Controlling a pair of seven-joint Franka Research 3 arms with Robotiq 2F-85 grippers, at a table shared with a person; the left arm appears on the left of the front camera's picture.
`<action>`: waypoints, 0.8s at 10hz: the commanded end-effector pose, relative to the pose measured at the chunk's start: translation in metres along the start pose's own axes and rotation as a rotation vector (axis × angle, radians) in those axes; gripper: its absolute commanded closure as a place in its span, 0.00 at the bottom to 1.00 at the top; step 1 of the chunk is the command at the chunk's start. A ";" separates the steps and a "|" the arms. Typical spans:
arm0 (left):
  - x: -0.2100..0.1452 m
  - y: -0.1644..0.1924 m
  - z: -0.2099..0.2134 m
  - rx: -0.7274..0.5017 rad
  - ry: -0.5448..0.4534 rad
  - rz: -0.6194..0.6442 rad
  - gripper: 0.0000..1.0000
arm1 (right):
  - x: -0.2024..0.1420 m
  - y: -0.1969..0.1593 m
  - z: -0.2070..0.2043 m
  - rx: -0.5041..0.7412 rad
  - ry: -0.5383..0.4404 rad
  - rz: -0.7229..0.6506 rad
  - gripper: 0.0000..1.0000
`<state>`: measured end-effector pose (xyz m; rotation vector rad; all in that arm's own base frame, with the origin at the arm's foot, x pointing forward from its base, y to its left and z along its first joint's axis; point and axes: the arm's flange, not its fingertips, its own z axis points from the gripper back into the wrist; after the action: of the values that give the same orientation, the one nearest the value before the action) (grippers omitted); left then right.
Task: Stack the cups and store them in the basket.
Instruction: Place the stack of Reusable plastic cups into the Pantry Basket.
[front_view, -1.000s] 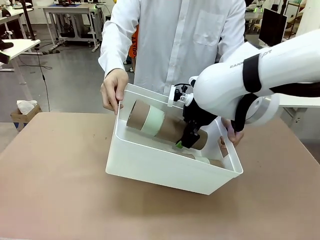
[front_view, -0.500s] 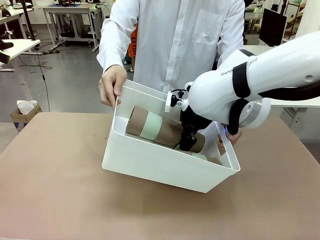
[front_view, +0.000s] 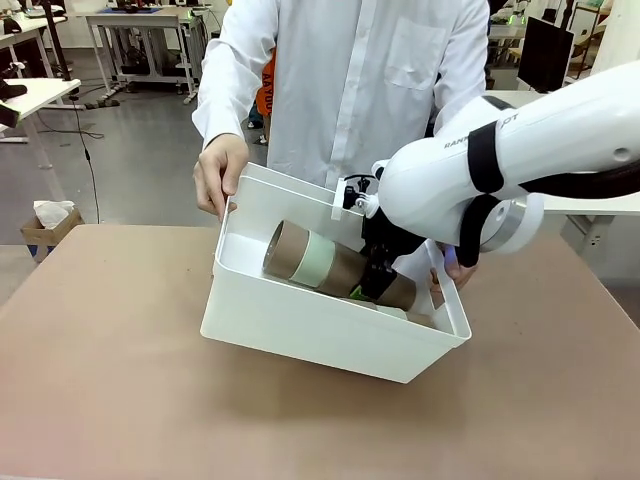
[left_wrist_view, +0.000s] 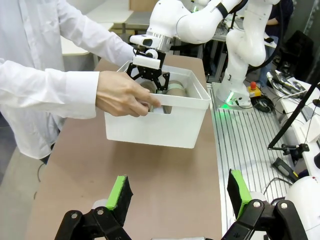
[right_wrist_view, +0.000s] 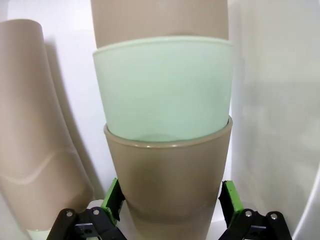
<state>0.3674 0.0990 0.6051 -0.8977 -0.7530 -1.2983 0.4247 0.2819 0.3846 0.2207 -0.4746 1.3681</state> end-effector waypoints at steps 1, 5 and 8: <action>0.004 -0.002 0.000 -0.002 -0.012 0.005 0.00 | 0.004 0.000 0.043 -0.034 -0.023 -0.026 0.00; 0.004 -0.002 0.000 -0.002 -0.012 0.005 0.00 | -0.011 0.000 0.185 -0.060 -0.213 -0.093 0.00; 0.004 -0.002 0.000 -0.002 -0.012 0.005 0.00 | -0.070 -0.003 0.275 -0.072 -0.397 -0.146 0.00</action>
<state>0.3678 0.0993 0.6054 -0.8969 -0.7527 -1.2984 0.3719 0.1245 0.6033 0.4113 -0.7726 1.1714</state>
